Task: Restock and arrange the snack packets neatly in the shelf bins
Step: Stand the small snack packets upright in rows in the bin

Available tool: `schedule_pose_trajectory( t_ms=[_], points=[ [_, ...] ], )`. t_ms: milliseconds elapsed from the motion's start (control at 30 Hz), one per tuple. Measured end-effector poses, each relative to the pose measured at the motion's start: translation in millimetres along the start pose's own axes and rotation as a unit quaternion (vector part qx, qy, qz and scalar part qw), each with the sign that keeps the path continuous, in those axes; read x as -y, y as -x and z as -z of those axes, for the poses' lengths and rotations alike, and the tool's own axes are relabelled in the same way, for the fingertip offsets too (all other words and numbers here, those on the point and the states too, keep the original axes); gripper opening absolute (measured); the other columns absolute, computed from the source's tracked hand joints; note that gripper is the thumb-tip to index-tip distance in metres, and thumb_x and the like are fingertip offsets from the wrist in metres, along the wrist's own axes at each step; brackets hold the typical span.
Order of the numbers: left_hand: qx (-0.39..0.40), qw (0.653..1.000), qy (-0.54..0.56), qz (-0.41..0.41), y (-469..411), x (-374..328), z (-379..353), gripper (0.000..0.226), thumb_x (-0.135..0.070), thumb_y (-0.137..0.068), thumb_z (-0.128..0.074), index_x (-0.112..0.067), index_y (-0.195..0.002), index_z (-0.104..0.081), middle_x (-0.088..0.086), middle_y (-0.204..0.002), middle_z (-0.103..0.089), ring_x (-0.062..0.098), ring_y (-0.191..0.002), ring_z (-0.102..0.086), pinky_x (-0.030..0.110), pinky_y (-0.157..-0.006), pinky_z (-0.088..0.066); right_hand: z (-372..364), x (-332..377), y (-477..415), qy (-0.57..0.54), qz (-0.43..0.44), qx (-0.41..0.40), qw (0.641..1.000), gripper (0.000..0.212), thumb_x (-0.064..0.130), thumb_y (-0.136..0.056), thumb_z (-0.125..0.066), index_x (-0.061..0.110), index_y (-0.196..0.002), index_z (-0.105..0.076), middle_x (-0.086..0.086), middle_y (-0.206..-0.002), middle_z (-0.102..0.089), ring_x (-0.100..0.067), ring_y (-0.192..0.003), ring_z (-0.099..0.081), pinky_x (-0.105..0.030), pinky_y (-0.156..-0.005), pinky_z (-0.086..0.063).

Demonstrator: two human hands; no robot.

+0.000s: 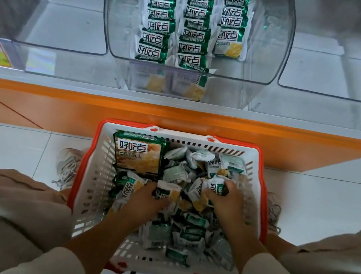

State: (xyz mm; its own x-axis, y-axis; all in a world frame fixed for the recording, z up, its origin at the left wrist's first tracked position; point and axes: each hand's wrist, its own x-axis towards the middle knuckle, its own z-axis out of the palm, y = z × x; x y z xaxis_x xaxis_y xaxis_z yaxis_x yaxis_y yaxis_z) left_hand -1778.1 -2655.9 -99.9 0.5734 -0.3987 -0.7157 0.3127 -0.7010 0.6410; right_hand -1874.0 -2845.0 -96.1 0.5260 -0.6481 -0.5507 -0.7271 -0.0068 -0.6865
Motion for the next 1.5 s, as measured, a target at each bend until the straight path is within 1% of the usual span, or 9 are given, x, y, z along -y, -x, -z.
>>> schedule_pose_trajectory(
  t_ms=[133, 333, 433, 567, 700, 800, 933, 1200, 1500],
  points=[
    [0.000, 1.000, 0.024, 0.008, 8.9, -18.8, 0.9, 0.049, -0.039, -0.094, -0.063, -0.024, -0.138, -0.046, -0.007, -0.114, -0.062, 0.017, -0.091, -0.066, 0.037, -0.072, -0.061, 12.0, 17.4, 13.6, -0.099, -0.043, 0.078, 0.991, 0.070, 0.024, -0.083, -0.075, 0.013, -0.143, -0.041, -0.002, -0.126, -0.053, -0.009, -0.083, -0.051, -0.016, -0.058, -0.044],
    [0.017, 0.990, 0.140, 0.005, 25.4, -56.7, 14.4, 0.091, -0.072, -0.074, -0.063, -0.036, -0.151, -0.030, -0.005, -0.145, -0.051, 0.023, -0.119, -0.058, 0.043, -0.092, -0.056, 28.1, 72.0, 50.1, -0.197, 0.014, 0.187, 0.962, 0.120, 0.053, -0.044, -0.090, 0.025, -0.147, -0.034, 0.003, -0.149, -0.043, -0.023, -0.130, -0.047, -0.049, -0.111, -0.034],
    [0.091, 0.946, 0.311, -0.006, 48.9, -84.1, 25.7, 0.061, -0.056, -0.090, -0.062, -0.030, -0.140, -0.038, -0.001, -0.120, -0.063, 0.022, -0.109, -0.062, 0.043, -0.081, -0.059, 38.4, 95.0, 70.5, -0.238, 0.047, 0.200, 0.949, 0.105, 0.039, -0.051, -0.092, 0.024, -0.142, -0.041, 0.005, -0.141, -0.050, -0.017, -0.122, -0.053, -0.042, -0.110, -0.037],
    [0.090, 0.938, 0.330, -0.054, 82.2, -110.5, 48.8, 0.118, -0.049, -0.062, -0.087, -0.027, -0.156, -0.019, 0.010, -0.150, -0.046, 0.034, -0.126, -0.054, 0.046, -0.086, -0.057, 57.0, 118.8, 96.3, -0.271, 0.100, 0.234, 0.928, 0.032, 0.014, -0.069, -0.078, 0.018, -0.093, -0.057, -0.008, -0.105, -0.067, -0.014, -0.099, -0.064, -0.031, -0.098, -0.043],
    [0.052, 0.942, 0.307, -0.127, 109.0, -140.3, 73.1, 0.055, -0.028, -0.074, -0.079, -0.012, -0.121, -0.055, 0.006, -0.104, -0.076, 0.025, -0.094, -0.072, 0.046, -0.079, -0.061, 72.8, 133.1, 103.3, -0.219, 0.131, 0.206, 0.945, 0.078, 0.038, -0.057, -0.088, 0.018, -0.124, -0.052, -0.001, -0.137, -0.049, -0.012, -0.119, -0.052, -0.039, -0.108, -0.038],
    [0.041, 0.947, 0.265, -0.177, 119.7, -163.7, 90.4, 0.043, -0.026, -0.083, -0.075, -0.013, -0.119, -0.055, 0.006, -0.105, -0.075, 0.026, -0.098, -0.073, 0.049, -0.085, -0.059, 86.5, 155.8, 111.0, -0.228, 0.166, 0.173, 0.944, 0.050, 0.032, -0.067, -0.080, 0.034, -0.112, -0.060, 0.012, -0.119, -0.050, -0.010, -0.106, -0.058, -0.040, -0.077, -0.058],
    [0.035, 0.929, 0.278, -0.241, 128.9, -199.2, 116.6, 0.039, -0.027, -0.084, -0.072, -0.011, -0.118, -0.060, 0.007, -0.101, -0.076, 0.022, -0.086, -0.074, 0.032, -0.065, -0.060, 111.1, 197.2, 106.1, -0.096, 0.258, 0.090, 0.957, 0.060, 0.060, -0.069, -0.076, 0.032, -0.119, -0.060, -0.002, -0.122, -0.064, -0.023, -0.113, -0.061, -0.039, -0.097, -0.048],
    [-0.082, 0.881, 0.364, -0.290, 111.9, -227.7, 163.3, 0.059, -0.041, -0.069, -0.071, -0.012, -0.120, -0.060, 0.009, -0.101, -0.076, 0.024, -0.089, -0.074, 0.029, -0.065, -0.058, 136.0, 320.0, 22.7, 0.188, 0.372, -0.040, 0.908, 0.034, 0.014, -0.077, -0.079, 0.024, -0.103, -0.060, -0.006, -0.105, -0.068, -0.022, -0.092, -0.064, -0.037, -0.087, -0.051],
    [-0.136, 0.874, 0.358, -0.299, 97.7, -226.5, 189.6, 0.070, -0.049, -0.057, -0.074, -0.016, -0.117, -0.061, 0.005, -0.100, -0.077, 0.022, -0.087, -0.075, 0.031, -0.067, -0.058, 95.6, 360.8, -54.3, 0.629, 0.321, -0.023, 0.708, 0.045, 0.028, -0.083, -0.071, 0.023, -0.126, -0.058, -0.002, -0.127, -0.058, -0.023, -0.112, -0.055, -0.025, -0.073, -0.039]
  ],
)
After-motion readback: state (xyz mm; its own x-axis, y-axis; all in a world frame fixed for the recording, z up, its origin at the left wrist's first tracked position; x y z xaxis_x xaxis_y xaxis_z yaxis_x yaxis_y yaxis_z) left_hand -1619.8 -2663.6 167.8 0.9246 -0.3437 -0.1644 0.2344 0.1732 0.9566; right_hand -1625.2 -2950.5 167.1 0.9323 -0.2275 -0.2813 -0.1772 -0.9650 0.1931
